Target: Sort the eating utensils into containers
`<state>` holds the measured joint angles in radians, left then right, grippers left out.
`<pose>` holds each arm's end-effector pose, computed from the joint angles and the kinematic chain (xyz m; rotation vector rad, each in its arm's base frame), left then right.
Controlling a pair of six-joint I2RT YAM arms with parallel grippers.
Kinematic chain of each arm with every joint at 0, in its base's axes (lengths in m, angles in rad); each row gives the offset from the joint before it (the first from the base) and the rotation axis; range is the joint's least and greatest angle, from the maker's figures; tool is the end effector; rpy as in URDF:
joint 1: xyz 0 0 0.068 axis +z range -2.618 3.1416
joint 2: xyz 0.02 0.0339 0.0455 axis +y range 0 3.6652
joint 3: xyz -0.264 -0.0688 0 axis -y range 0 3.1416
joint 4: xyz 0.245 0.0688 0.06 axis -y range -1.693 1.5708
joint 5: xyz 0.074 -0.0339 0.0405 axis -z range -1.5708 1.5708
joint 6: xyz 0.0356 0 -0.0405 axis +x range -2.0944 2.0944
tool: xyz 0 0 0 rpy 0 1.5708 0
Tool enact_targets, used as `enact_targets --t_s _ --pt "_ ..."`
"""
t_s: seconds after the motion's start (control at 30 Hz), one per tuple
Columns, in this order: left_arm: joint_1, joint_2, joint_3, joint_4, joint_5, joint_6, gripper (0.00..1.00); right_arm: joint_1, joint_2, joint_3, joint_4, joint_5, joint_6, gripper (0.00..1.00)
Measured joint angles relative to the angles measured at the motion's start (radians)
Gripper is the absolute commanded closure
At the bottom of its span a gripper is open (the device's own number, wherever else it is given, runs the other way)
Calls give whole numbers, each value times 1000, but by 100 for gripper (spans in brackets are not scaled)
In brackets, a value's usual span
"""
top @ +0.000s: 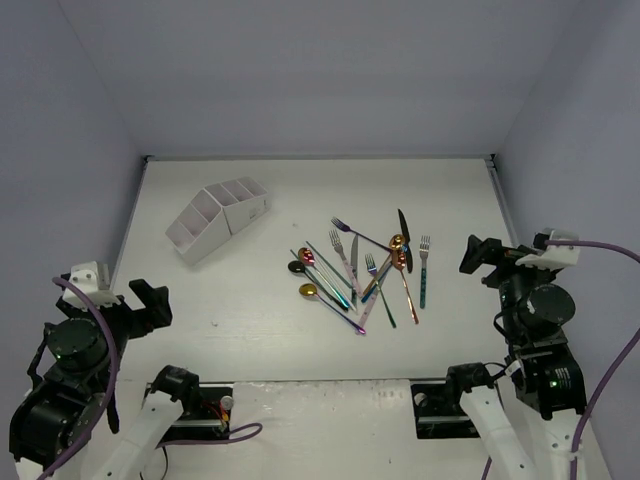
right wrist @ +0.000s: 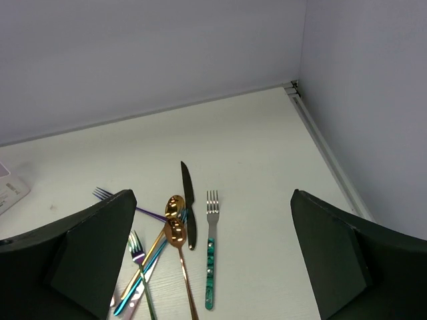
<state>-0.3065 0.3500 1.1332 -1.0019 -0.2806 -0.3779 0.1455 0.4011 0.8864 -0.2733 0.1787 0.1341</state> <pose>0.0115 0.0067 0.3959 -0.2644 1.7675 -0.2417 0.0724 0.0042 0.4069 0.1426 1.3557 0.1136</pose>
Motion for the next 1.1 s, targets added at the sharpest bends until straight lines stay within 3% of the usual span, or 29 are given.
enact_targets --t_s 0.27,0.57,0.93,1.1 --pt "0 85 0 0 26 -2 13 0 147 0 1 33 97 0" --pt "0 211 0 3 89 -19 13 0 481 -4 8 97 252 1" --pt "0 214 -2 5 132 -24 13 0 879 -51 29 99 387 38" --pt "0 212 -21 11 150 -25 13 0 992 -62 48 67 399 42"
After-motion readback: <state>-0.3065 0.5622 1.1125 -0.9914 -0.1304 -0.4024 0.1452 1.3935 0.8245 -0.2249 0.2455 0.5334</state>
